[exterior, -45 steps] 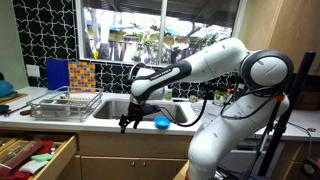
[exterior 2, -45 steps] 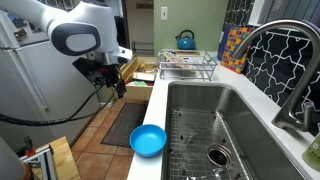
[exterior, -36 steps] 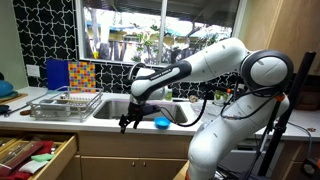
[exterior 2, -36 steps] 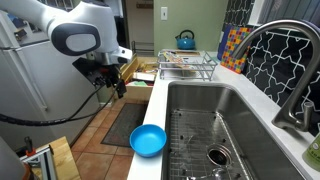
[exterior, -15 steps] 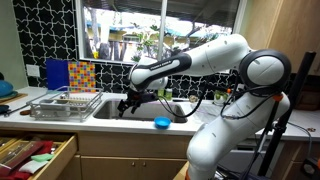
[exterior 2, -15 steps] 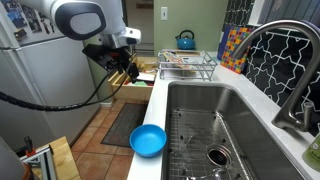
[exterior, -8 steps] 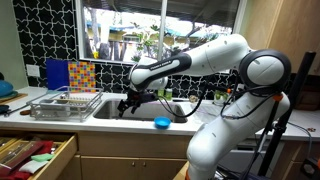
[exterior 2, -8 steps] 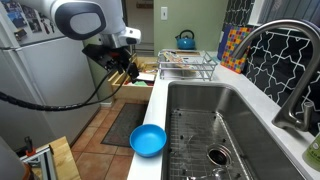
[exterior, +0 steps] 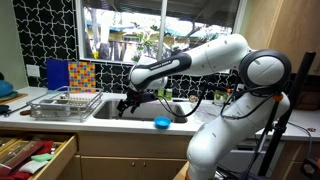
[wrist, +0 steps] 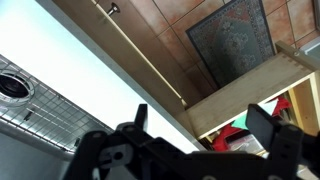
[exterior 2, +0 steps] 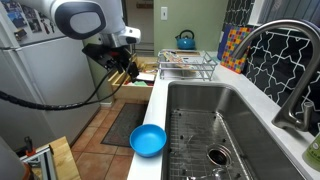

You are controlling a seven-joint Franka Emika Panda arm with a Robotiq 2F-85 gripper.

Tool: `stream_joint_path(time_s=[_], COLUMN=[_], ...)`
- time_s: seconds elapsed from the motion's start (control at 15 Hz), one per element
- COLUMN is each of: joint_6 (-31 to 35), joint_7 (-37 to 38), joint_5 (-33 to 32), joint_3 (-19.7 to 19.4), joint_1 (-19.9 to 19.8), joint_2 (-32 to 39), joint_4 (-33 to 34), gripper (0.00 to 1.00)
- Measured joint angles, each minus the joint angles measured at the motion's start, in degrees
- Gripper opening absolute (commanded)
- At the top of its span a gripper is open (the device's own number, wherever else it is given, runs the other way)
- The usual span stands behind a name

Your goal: Open the tap, pick up the blue bowl and fetch some water, put the blue bowl back on the kitchen counter in front of the sink

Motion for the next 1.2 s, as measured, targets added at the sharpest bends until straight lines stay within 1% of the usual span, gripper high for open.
stream_joint_path(time_s=[0.07, 0.2, 0.47, 0.73, 0.87, 1.2], joint_6=[0.00, 1.33, 6.42, 12.13, 12.53, 12.35], joint_7=[0.05, 0.96, 3.17, 5.74, 5.87, 6.25], joint_5=[-0.38, -3.61, -9.97, -15.03, -15.28, -15.28], joint_3=[0.29, 0.59, 0.00, -0.53, -0.77, -0.77], joint_1=[-0.08, -1.52, -8.21, -14.03, -14.33, -13.92], joint_2=[0.06, 0.49, 2.61, 7.96, 9.34, 9.05], joint_4=[0.39, 2.30, 9.62, 15.88, 16.75, 16.89], gripper=[1.00, 1.00, 1.00, 1.00, 1.00, 1.00])
